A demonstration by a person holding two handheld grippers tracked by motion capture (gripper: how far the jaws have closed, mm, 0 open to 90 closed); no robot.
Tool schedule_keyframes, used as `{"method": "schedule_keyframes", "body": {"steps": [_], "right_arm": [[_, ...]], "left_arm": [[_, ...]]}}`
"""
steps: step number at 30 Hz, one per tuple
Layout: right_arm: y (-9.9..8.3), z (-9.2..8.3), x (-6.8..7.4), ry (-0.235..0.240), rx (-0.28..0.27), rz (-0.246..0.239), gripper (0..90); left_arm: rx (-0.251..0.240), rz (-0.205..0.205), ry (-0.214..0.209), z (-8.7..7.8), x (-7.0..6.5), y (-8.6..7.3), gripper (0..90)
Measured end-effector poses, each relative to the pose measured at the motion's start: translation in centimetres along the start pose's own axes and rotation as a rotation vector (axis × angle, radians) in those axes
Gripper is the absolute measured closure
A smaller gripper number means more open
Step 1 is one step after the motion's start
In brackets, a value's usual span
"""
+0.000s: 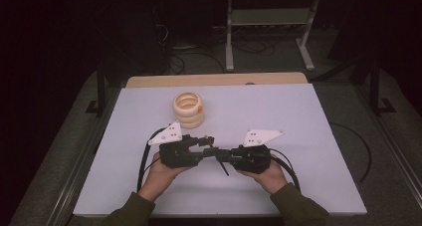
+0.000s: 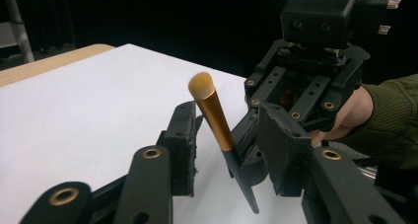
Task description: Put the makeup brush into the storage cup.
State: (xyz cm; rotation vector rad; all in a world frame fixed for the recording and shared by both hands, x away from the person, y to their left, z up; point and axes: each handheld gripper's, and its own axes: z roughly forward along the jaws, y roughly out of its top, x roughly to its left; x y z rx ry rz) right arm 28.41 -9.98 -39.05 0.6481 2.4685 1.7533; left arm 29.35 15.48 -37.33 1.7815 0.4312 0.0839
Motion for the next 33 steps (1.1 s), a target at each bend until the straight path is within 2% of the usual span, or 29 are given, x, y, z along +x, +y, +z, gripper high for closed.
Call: {"method": "schedule_keyframes", "body": {"steps": [7, 24, 33], "right_arm": [[0.0, 0.4, 0.1, 0.002, -0.001, -0.006, 82.8], [0.0, 0.9, 0.3, -0.001, 0.003, -0.01, 82.7], [-0.1, 1.1, 0.4, -0.005, 0.007, -0.013, 82.7]], "left_arm": [[-0.015, -0.018, -0.002, -0.1, 0.1, 0.0, 67.3], [-0.009, -0.048, -0.008, -0.2, 0.2, 0.1, 80.2], [0.001, -0.052, -0.015, -0.1, 0.2, 0.1, 82.8]]}}
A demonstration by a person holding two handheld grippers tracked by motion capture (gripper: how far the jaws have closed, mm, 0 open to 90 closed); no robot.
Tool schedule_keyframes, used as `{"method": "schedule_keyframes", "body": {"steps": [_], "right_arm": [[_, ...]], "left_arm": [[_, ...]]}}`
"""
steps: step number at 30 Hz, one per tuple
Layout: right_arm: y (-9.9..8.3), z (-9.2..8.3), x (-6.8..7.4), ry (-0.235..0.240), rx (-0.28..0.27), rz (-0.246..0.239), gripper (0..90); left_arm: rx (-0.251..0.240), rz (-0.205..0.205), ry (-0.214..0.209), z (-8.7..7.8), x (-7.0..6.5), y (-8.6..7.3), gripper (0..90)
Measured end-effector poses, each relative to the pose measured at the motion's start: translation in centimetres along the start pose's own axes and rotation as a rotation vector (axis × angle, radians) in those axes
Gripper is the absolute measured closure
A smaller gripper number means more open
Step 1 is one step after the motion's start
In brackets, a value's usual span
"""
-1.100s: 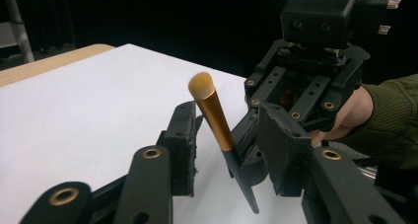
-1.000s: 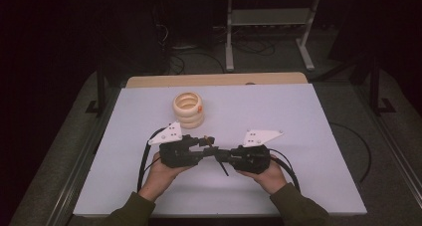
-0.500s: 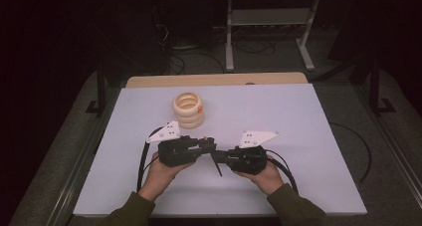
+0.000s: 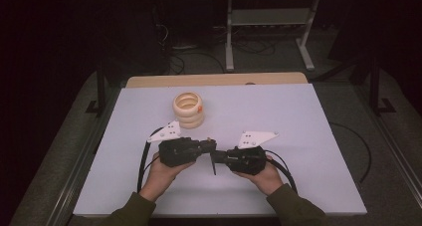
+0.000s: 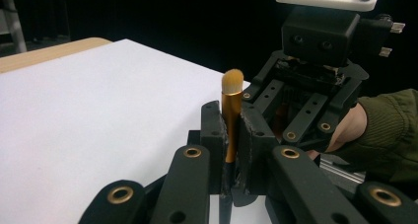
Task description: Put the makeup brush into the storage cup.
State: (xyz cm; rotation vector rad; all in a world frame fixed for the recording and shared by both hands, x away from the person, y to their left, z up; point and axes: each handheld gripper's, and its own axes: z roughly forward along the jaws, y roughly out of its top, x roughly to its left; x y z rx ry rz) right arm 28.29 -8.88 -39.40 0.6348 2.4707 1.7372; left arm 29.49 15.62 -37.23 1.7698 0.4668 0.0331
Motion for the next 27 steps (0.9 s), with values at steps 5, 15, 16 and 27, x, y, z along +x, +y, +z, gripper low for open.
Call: {"method": "schedule_keyframes", "body": {"steps": [5, 15, 16, 27], "right_arm": [[0.0, 0.0, 0.0, 0.002, 0.004, -0.005, 82.5], [-0.1, 0.3, 0.1, -0.008, 0.02, -0.018, 67.3], [0.0, 0.2, 0.1, -0.014, 0.025, -0.02, 65.9], [0.0, -0.4, -0.3, -0.051, 0.096, -0.008, 38.5]], "left_arm": [[0.003, -0.008, -0.001, 0.0, 0.0, 0.0, 83.2], [0.007, -0.012, 0.007, -0.3, 0.1, 0.1, 83.5], [0.006, -0.013, 0.006, -0.4, 0.1, 0.1, 83.5], [0.012, -0.01, 0.028, -1.1, 0.3, 0.2, 83.5]]}}
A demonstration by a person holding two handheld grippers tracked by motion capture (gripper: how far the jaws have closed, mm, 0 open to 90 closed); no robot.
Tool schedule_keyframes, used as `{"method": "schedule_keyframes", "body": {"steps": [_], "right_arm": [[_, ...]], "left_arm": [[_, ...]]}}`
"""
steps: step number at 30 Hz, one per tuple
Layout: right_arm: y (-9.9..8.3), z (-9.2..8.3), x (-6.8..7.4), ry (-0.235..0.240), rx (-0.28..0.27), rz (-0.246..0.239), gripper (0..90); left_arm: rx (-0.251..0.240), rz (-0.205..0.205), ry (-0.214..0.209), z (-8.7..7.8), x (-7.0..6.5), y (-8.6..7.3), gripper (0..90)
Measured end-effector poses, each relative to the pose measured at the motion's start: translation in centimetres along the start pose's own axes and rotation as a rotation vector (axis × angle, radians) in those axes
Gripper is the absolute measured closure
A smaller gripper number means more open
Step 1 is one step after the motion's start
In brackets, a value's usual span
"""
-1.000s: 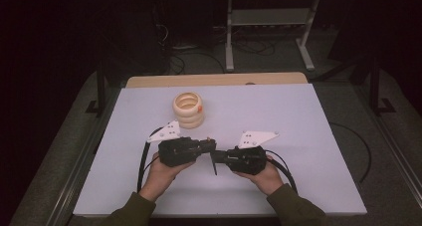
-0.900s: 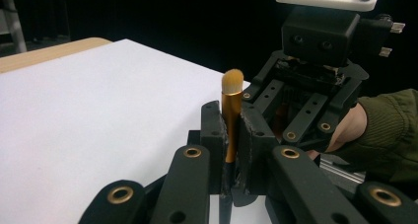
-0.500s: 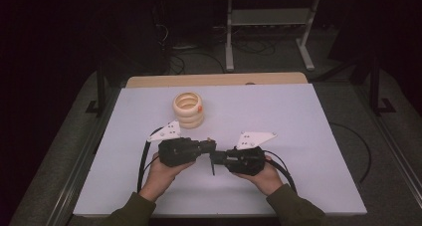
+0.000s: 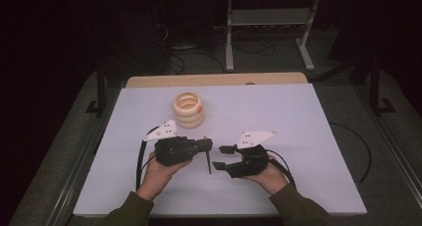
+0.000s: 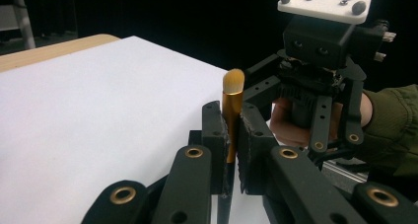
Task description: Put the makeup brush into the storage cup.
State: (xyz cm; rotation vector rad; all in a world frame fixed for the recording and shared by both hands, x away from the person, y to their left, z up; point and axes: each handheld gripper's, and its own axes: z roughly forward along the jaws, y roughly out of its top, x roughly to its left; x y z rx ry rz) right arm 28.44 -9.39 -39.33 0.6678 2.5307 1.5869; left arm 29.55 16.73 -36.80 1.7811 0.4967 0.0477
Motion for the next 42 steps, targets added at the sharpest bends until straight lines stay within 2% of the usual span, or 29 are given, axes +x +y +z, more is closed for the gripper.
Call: {"method": "schedule_keyframes", "body": {"steps": [2, 9, 13, 26, 31, 42], "right_arm": [[0.0, -0.3, -0.2, -0.022, 0.03, 0.005, 32.9], [-0.4, -0.9, -0.4, -0.048, 0.066, 0.023, 19.0], [-0.7, -1.3, -0.5, -0.056, 0.075, 0.026, 14.7], [-2.4, -3.9, -1.1, -0.145, 0.103, 0.04, 6.2], [-3.1, -4.4, -1.4, -0.167, 0.124, 0.046, 4.6], [-4.5, -5.8, -1.9, -0.201, 0.124, 0.069, 4.6]], "left_arm": [[-0.007, -0.001, 0.002, -0.1, 0.1, 0.0, 83.5], [-0.001, 0.002, 0.015, -0.5, 0.3, 0.0, 83.6], [-0.001, 0.002, 0.022, -0.7, 0.5, 0.0, 83.6], [0.004, 0.01, 0.042, -1.2, 0.8, 0.3, 83.6], [-0.003, 0.009, 0.05, -1.7, 1.1, 0.7, 83.6], [-0.014, 0.017, 0.091, -2.9, 2.2, 1.9, 83.6]]}}
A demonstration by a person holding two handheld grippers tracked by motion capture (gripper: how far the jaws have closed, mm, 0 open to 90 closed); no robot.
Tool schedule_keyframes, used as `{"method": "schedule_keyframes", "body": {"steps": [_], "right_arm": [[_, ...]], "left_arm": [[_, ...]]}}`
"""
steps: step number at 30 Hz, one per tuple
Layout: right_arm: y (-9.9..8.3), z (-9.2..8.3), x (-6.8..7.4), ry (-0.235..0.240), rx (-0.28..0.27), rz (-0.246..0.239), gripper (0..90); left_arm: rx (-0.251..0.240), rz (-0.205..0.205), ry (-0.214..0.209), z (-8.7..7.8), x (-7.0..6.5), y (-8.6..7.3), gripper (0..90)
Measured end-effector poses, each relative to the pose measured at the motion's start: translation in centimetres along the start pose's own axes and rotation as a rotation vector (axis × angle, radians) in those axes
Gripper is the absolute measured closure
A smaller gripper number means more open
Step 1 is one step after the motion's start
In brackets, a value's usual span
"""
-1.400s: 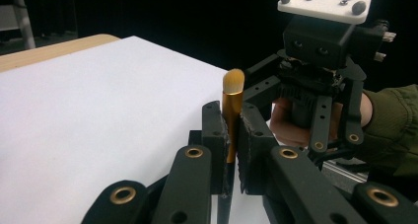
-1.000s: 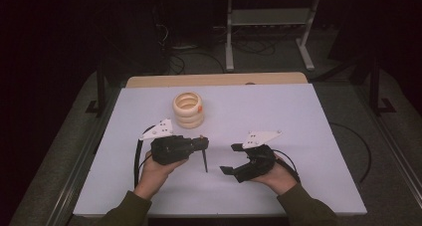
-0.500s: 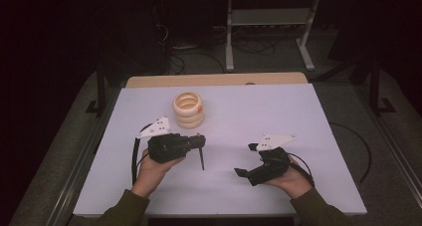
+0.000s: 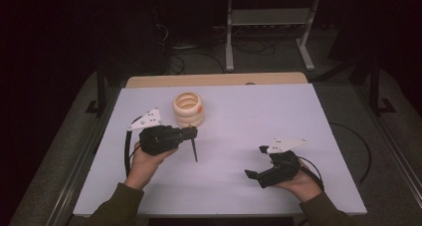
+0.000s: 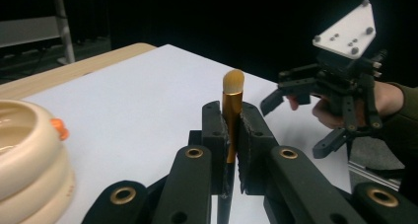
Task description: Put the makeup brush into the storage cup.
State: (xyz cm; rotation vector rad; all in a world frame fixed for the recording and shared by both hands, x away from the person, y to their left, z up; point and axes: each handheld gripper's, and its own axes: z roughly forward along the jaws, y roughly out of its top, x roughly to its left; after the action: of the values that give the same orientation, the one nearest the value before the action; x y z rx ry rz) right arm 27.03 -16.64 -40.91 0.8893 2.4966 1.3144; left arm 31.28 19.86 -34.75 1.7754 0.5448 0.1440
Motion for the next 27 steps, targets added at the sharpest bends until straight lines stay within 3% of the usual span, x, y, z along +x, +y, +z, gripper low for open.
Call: {"method": "schedule_keyframes", "body": {"steps": [27], "right_arm": [[-2.7, -1.9, -1.3, -0.058, -0.007, 0.036, 3.7]], "left_arm": [[-0.024, 0.001, 0.037, -0.6, 2.7, 2.6, 83.5]]}}
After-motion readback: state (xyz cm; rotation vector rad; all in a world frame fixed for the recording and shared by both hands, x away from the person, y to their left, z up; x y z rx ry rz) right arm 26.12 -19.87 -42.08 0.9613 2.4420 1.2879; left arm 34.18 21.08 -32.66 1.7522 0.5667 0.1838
